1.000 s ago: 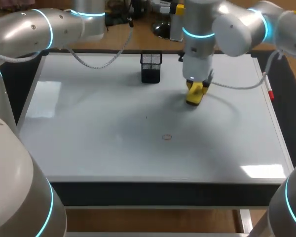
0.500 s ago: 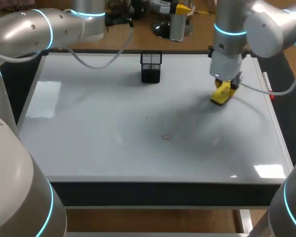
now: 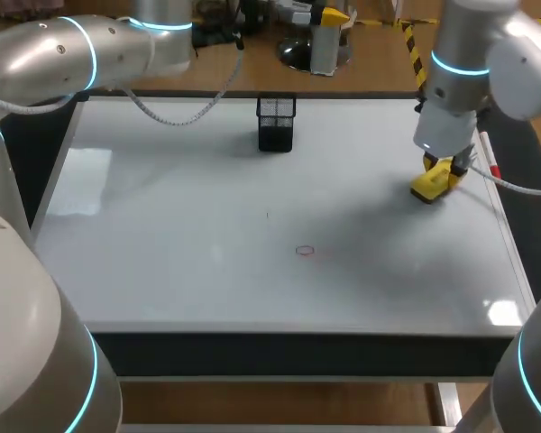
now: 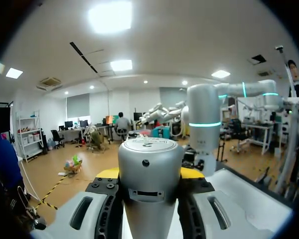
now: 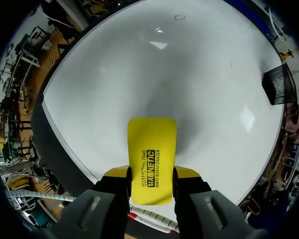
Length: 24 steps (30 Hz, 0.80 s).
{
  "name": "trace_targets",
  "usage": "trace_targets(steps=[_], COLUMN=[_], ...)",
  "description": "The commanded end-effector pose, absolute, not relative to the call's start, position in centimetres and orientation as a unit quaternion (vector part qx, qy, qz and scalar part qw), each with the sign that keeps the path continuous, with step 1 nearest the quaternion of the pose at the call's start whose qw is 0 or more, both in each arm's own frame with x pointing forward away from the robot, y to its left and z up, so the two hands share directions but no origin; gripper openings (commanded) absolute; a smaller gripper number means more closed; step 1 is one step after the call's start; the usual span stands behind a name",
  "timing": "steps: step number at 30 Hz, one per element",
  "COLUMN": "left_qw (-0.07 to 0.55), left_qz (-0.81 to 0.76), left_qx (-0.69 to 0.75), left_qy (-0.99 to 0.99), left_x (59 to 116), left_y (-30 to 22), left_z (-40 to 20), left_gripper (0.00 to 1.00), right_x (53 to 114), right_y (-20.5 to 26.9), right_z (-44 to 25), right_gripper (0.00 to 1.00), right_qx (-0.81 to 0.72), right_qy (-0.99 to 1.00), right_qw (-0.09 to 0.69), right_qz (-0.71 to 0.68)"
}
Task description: Pick up the inspection probe, press it on each red-marked spot on the whiteboard one by one, put down the probe, pick up the eraser, and wipe off all the red marks.
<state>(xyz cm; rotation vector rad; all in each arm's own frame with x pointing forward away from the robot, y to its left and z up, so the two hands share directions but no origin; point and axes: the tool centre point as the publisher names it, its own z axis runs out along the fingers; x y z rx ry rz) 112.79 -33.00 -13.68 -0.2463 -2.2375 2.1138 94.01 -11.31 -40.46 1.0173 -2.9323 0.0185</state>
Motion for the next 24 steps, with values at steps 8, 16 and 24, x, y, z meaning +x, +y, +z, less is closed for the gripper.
trace_targets(steps=[8,16,24], left_qw=[0.028,0.028,0.029], left_qz=[0.684,0.684,0.685], left_qx=[-0.080,-0.080,-0.084], left_qy=[-0.725,-0.725,-0.723], left_x=[112.89,112.89,112.77], left_y=[-33.00,-33.00,-33.16], left_z=[-13.54,-13.54,-13.55], left_gripper=[0.00,0.00,0.00], right_x=[93.60,93.60,93.60], right_y=[-11.77,-11.77,-11.77], right_z=[-40.16,-40.16,-40.16], right_gripper=[0.00,0.00,0.00], right_qx=[0.324,0.324,0.324], right_qy=[-0.946,-0.946,-0.946], right_qw=[0.013,0.013,0.013], right_qz=[0.007,0.007,0.007])
